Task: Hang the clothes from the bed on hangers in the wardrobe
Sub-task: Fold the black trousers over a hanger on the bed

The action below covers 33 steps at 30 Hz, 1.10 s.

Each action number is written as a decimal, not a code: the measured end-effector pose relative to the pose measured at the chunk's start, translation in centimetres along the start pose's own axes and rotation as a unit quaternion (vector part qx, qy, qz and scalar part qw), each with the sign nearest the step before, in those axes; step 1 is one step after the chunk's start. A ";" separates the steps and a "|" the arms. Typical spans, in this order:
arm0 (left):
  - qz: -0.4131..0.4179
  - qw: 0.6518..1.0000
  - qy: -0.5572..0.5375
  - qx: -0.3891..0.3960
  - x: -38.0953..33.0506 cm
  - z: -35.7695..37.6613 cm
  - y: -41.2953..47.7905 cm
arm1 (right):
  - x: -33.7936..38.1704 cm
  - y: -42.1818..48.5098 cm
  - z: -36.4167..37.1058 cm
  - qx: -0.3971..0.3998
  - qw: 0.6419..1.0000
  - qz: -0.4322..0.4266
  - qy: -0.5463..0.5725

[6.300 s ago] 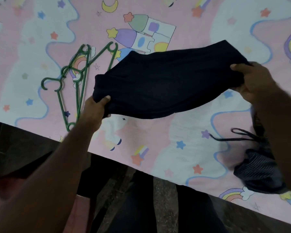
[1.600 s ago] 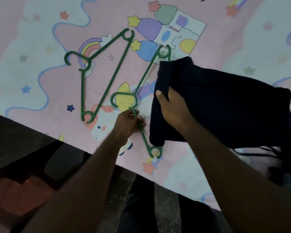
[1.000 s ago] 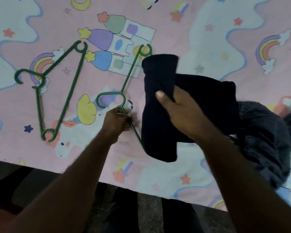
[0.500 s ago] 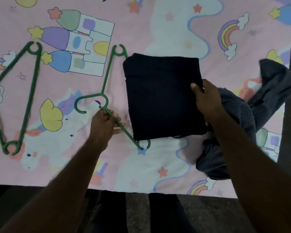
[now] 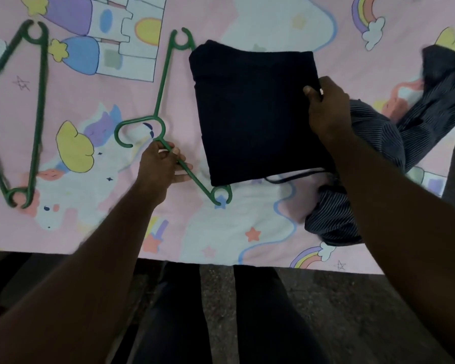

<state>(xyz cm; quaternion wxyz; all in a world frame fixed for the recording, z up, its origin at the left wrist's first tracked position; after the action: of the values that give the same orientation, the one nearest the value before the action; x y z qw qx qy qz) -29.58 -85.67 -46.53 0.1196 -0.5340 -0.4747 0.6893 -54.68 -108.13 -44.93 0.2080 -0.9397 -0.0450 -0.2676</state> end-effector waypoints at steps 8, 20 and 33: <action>-0.001 1.000 -0.002 0.013 1.5 -0.9 -1.4 | -0.5 -0.2 1.3 -0.007 0.999 -0.001 -0.045; 0.085 0.945 0.234 -0.210 1.0 -1.6 -1.2 | 0.3 -0.3 0.3 -0.074 0.995 0.026 -0.055; -0.067 0.994 0.071 0.043 0.4 4.9 0.7 | 14.1 3.7 9.7 0.207 0.910 -0.259 -0.249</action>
<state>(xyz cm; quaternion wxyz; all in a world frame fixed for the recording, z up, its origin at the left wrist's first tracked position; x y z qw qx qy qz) -33.70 -88.35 -47.47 0.2223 -0.5428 -0.4697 0.6598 -37.19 -107.87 -46.42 0.3037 -0.8668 -0.3918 -0.0540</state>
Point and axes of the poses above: each hand's wrist, its own y-axis towards the middle knuckle, its own z-axis out of the palm, x = y × z, the point moved 2 cm from there along y, towards the middle knuckle, and after that the axes turned 5 degrees about x, right-handed, at the moved point
